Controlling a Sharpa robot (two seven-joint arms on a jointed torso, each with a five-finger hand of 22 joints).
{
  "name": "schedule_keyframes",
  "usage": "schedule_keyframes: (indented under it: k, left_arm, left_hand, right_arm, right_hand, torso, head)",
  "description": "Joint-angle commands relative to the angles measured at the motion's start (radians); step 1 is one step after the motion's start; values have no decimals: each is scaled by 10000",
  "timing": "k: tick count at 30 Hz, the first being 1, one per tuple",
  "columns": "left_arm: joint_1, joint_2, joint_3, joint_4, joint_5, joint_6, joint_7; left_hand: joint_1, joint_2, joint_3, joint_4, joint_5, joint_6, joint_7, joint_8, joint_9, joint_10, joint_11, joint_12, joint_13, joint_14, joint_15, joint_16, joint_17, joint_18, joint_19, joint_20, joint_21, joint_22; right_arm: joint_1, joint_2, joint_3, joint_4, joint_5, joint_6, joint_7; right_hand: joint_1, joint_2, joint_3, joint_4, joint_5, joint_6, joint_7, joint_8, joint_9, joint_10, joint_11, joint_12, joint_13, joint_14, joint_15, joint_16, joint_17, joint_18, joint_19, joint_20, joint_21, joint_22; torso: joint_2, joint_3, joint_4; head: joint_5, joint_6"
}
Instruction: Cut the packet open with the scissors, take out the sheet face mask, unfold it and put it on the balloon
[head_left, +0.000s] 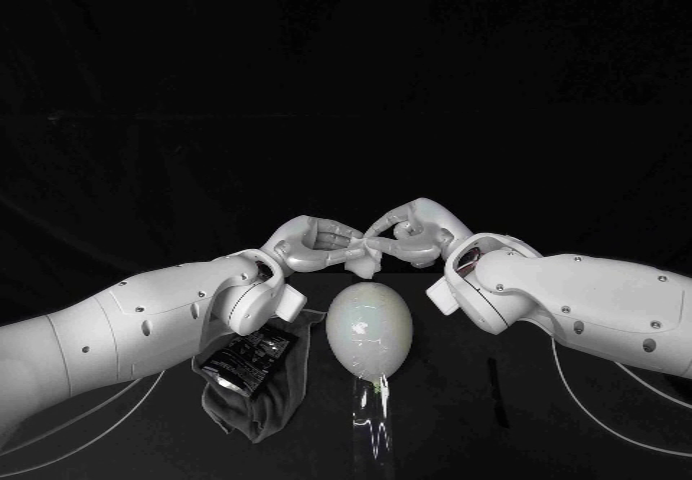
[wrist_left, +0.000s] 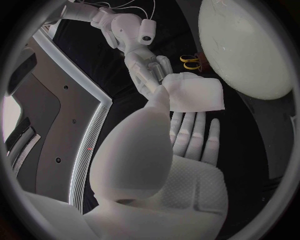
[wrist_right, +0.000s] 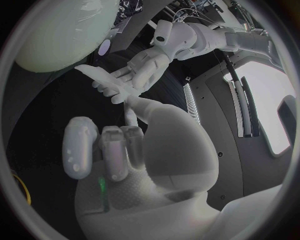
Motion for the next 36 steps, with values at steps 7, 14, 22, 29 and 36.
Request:
schedule_keyframes:
  k: [7, 14, 22, 29, 36]
  left_arm:
    - [-10, 155, 17, -96, 383, 481, -138]
    - [-29, 227, 17, -154, 833, 575, -66]
    - [-34, 254, 17, -143, 1010, 775, -18]
    - [-35, 260, 18, -145, 1225, 755, 18]
    - [-36, 246, 18, -153, 1764, 710, 38]
  left_hand:
    - [395, 387, 329, -125, -11, 296, 505, 57, 35, 323, -116, 1, -8, 757, -141, 165, 113, 313, 1630, -73, 631, 188]
    - [595, 794, 799, -16, -6, 848, 294, 142, 53, 890, -322, 35, -17, 1375, -348, 203, 182, 660, 2133, -57, 665, 129]
    - [556, 967, 1158, 52, -6, 1317, 143, 229, 75, 1330, -467, 22, -28, 1726, -476, 179, 216, 746, 2311, -48, 603, 68]
    - [551, 1286, 1743, 14, -9, 2047, -184, 561, 240, 2237, -806, 155, -12, 2506, -778, 373, 389, 1010, 2862, -81, 807, 135]
    - [426, 1374, 2325, -17, -12, 2248, -367, 872, 493, 2932, -1025, 118, -31, 3090, -991, 445, 584, 1069, 3160, -140, 943, 179]
  right_arm:
    - [7, -6, 38, 37, -36, -145, 245]
    - [9, 55, 50, -28, -35, -179, 263]
    - [10, 144, 57, -166, -29, -196, 281]
    - [11, 190, 59, -298, 22, -190, 296]
    - [23, 256, 58, -518, 426, -101, 394]
  right_hand:
    - [22, 38, 46, -21, 23, 63, -28, 72, 1037, 869, -72, -12, 2403, 1041, -68, 34, 2633, -83, 56, 1, 50, 1569]
    - [22, 38, 46, -21, 23, 63, -28, 72, 1037, 869, -72, -12, 2403, 1041, -68, 34, 2633, -83, 56, 1, 50, 1569]
    - [23, 44, 55, -26, 23, 51, -27, 77, 1044, 863, -71, -25, 2395, 1041, -67, 34, 2633, -82, 53, 0, 44, 1567]
    - [21, 47, 60, -28, 23, 42, -25, 80, 1049, 853, -70, -47, 2381, 1041, -67, 34, 2633, -77, 42, 0, 23, 1557]
    - [-6, 73, 81, -14, 25, -8, -10, 86, 1064, 786, -59, -189, 2287, 1041, -61, 34, 2633, -59, -5, 1, -60, 1519]
  torso:
    - [-4, -1, -3]
    - [-2, 4, 6]
    - [2, -5, 6]
    - [-4, -3, 2]
    - [-4, 1, 2]
  head:
    - [-57, 40]
    - [-81, 38]
    - [-85, 21]
    - [-75, 8]
    - [-71, 20]
